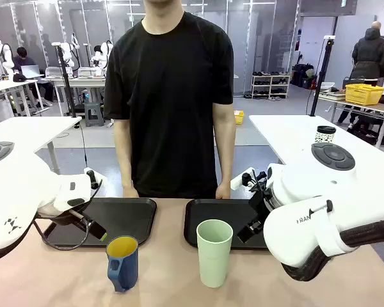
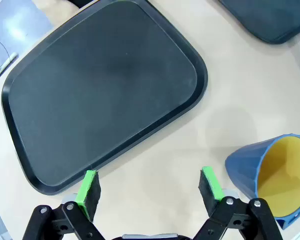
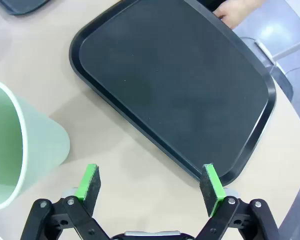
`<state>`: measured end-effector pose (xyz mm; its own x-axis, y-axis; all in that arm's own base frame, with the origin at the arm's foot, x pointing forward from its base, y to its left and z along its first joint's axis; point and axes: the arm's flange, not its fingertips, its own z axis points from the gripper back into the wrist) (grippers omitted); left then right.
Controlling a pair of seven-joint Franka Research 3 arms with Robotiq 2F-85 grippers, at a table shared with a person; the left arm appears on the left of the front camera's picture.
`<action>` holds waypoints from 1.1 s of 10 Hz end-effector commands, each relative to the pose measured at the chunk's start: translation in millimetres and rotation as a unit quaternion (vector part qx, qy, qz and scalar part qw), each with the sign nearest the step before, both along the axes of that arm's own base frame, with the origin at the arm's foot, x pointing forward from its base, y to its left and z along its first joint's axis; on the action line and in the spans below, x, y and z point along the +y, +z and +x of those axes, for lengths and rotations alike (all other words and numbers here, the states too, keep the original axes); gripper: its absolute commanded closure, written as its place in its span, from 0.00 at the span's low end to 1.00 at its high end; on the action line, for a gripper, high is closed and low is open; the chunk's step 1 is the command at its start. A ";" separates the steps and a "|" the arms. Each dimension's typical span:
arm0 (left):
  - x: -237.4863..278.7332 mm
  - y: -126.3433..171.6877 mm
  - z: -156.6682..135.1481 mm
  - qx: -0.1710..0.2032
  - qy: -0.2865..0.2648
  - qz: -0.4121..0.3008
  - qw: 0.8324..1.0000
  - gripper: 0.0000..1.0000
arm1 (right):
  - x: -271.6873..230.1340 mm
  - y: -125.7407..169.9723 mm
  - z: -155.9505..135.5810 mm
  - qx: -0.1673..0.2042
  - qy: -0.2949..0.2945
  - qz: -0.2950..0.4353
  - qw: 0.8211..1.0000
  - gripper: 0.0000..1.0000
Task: Sort and store the cups by type.
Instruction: Pick up the Reusable plastic cup.
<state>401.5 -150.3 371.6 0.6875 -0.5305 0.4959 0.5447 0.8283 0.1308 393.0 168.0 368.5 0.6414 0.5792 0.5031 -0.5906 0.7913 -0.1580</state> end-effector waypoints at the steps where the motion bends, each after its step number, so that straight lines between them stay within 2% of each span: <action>1: -0.2 0.0 -0.1 0.000 0.000 0.000 1.000 0.00 | -0.6 3.1 0.1 -0.003 -0.001 0.002 1.000 0.00; 11: -0.2 0.0 -0.1 0.000 0.000 0.000 1.000 0.00 | -0.6 3.1 0.1 -0.003 -0.001 0.002 1.000 0.00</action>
<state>401.3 -150.7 371.6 0.6870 -0.5313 0.4958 0.5455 0.8278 0.1312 393.0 168.0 368.4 0.6408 0.5804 0.5026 -0.5914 0.7906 -0.1590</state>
